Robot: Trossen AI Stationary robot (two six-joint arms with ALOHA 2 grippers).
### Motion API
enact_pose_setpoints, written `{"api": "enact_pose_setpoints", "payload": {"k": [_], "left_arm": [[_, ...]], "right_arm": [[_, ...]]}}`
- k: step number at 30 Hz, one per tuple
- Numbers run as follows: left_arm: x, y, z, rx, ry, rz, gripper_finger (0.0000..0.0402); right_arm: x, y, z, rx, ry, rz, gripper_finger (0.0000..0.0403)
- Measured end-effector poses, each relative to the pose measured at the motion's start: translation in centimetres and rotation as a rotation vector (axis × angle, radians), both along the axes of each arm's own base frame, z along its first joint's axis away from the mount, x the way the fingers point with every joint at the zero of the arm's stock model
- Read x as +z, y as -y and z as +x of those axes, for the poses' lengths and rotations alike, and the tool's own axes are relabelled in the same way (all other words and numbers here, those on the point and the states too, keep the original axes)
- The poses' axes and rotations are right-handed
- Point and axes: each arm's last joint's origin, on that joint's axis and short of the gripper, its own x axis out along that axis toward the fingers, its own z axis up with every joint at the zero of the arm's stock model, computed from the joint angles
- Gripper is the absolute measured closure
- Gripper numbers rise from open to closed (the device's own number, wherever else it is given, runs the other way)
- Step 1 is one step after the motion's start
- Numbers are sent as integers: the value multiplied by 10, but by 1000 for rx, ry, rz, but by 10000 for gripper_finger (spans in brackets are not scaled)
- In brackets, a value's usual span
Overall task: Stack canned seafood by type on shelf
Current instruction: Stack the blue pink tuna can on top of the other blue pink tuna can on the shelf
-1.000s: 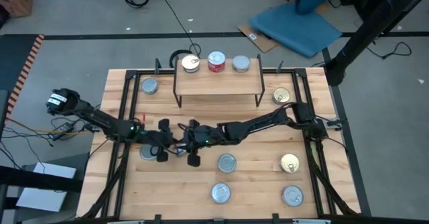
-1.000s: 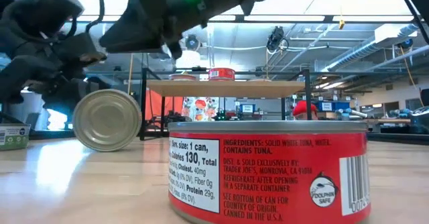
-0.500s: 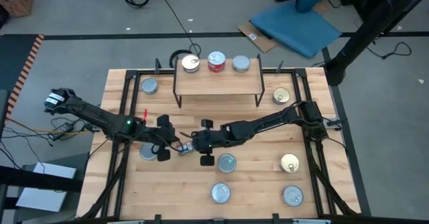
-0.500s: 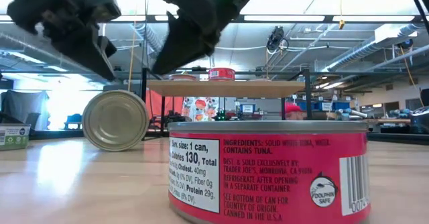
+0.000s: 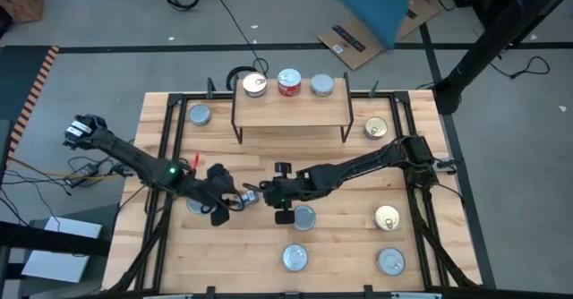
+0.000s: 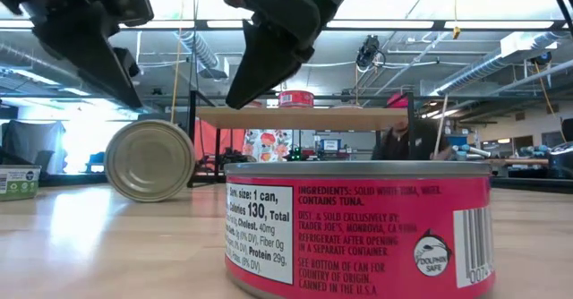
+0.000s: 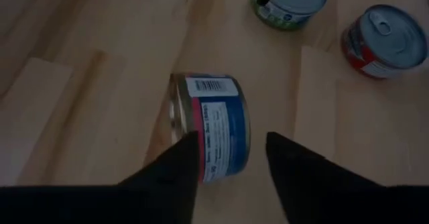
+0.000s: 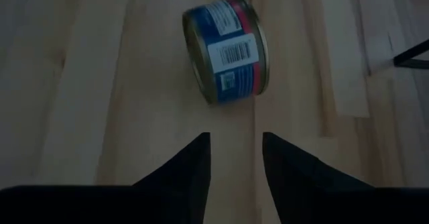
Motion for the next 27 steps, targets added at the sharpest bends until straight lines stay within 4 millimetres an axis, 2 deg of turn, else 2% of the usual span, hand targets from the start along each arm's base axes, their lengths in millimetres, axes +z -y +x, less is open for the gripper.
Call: {"api": "enact_pose_setpoints", "payload": {"k": [7, 12, 19, 27], "left_arm": [[-11, 7, 8, 29, -3, 53, 119], [-15, 8, 12, 42, -3, 70, 75], [-18, 8, 14, 5, -3, 168, 66], [-19, 12, 14, -214, -15, 335, 66]], "right_arm": [[0, -2, -1, 5, -5, -1, 257], [0, -2, -1, 5, -6, -1, 257], [0, -2, -1, 5, -7, -1, 255], [0, -2, -1, 5, -6, 3, 254]]}}
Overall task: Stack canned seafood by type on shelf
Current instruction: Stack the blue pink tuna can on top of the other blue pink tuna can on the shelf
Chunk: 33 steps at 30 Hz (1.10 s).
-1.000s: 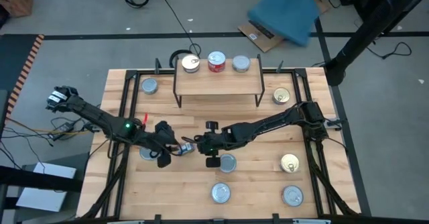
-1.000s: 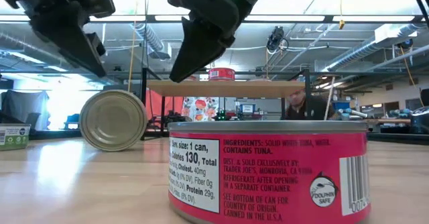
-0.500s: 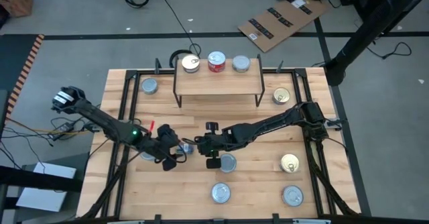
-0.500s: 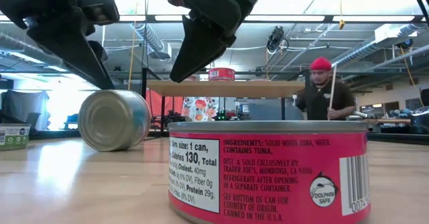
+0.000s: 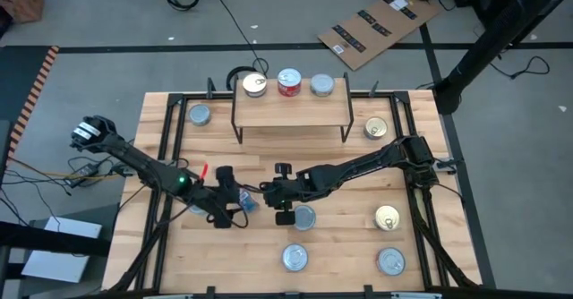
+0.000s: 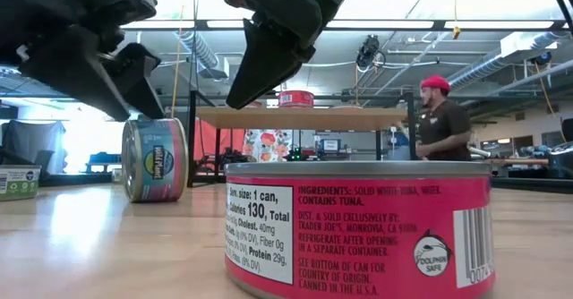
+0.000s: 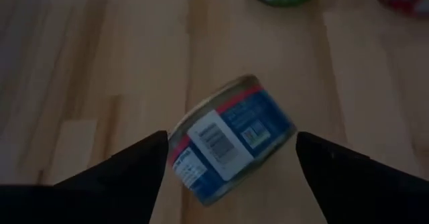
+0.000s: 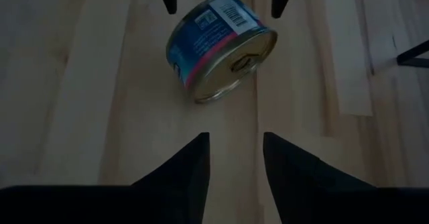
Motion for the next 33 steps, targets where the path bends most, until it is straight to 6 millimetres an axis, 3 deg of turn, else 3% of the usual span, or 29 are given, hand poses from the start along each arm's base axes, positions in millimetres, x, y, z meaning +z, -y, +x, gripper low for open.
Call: {"api": "enact_pose_setpoints", "payload": {"k": [12, 27, 33], "left_arm": [[0, -1, 1, -262, -31, 250, 66], [-5, -23, 10, -278, -103, 158, 68], [-5, -23, 11, -274, -98, 153, 96]], "right_arm": [[1, -1, 1, 3, 14, 5, 252], [1, -1, 2, 9, 20, 12, 251], [0, -1, 1, 13, 18, 9, 251]]}}
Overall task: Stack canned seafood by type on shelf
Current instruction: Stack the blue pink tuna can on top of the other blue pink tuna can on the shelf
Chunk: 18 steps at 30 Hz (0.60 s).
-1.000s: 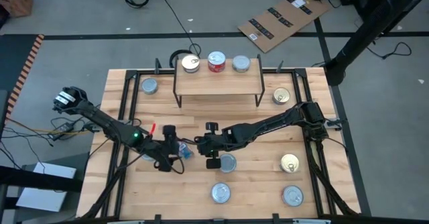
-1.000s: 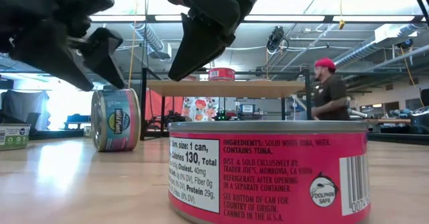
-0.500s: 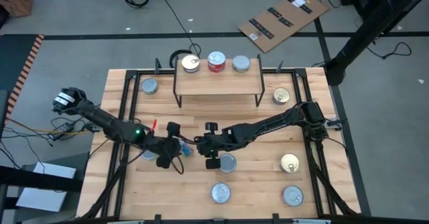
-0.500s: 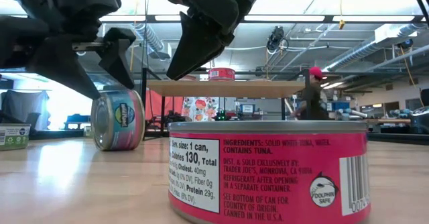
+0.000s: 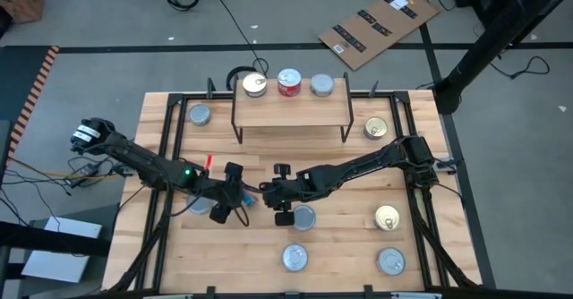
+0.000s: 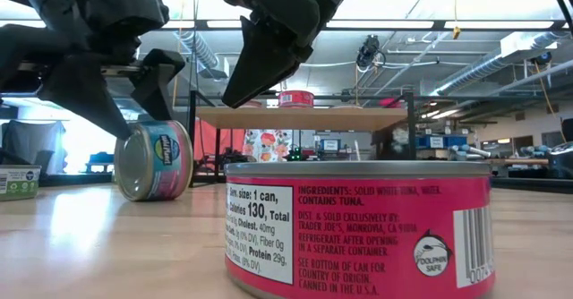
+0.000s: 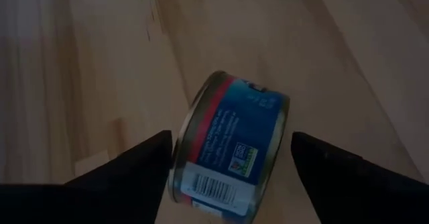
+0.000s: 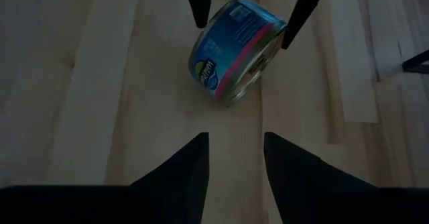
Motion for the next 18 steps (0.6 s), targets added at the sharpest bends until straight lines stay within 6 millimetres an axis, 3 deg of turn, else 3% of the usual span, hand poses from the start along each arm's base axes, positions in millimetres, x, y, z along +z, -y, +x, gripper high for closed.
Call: {"api": "enact_pose_setpoints", "payload": {"k": [7, 13, 18], "left_arm": [[-5, 1, 2, 2, -18, 4, 154], [-14, 2, 5, -3, -62, 10, 175], [-4, 4, 8, 3, -88, 10, 194]], "right_arm": [[0, -1, 0, 13, -3, 14, 250], [0, -1, 0, 14, -3, 14, 251], [-1, -1, -1, 23, -13, 5, 249]]}}
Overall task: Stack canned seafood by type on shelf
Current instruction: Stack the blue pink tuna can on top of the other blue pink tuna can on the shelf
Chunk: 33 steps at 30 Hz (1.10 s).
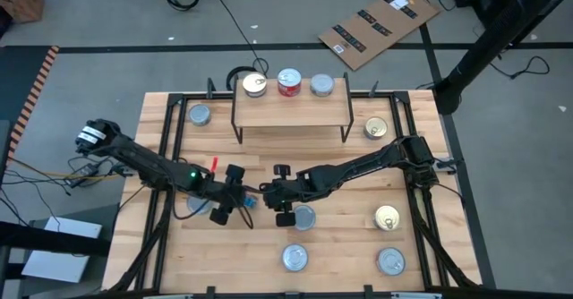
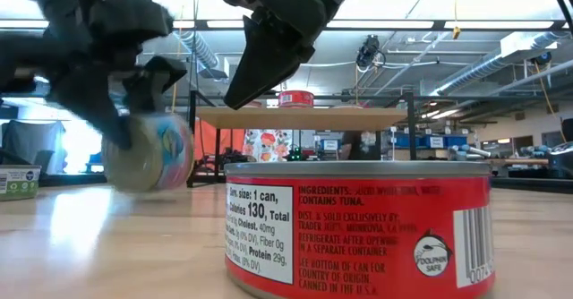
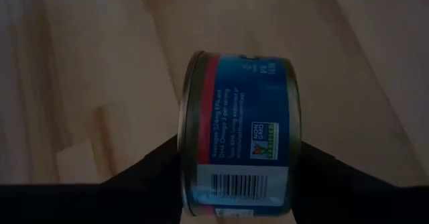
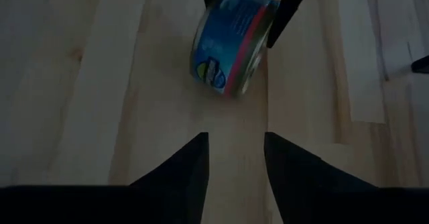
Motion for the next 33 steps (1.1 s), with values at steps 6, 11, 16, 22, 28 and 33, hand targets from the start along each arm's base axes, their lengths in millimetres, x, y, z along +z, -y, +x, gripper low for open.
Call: {"api": "enact_pose_setpoints", "payload": {"k": [6, 11, 16, 22, 28, 33], "left_arm": [[40, 0, 9, 81, -4, 96, 200], [77, -13, 13, 230, 34, 307, 200], [104, -42, 19, 401, 76, 469, 200], [121, -86, 31, 489, 94, 548, 200], [140, -133, 39, 559, 149, 668, 200], [152, -165, 43, 589, 193, 776, 200]], "right_arm": [[8, 1, -10, -42, -39, -50, 249], [22, -5, -27, -97, -80, -154, 250], [37, -13, -40, -161, -59, -212, 251], [35, -19, -41, -163, -46, -210, 255], [24, -17, -44, -210, -42, -242, 265], [18, -16, -44, -226, -30, -230, 266]]}}
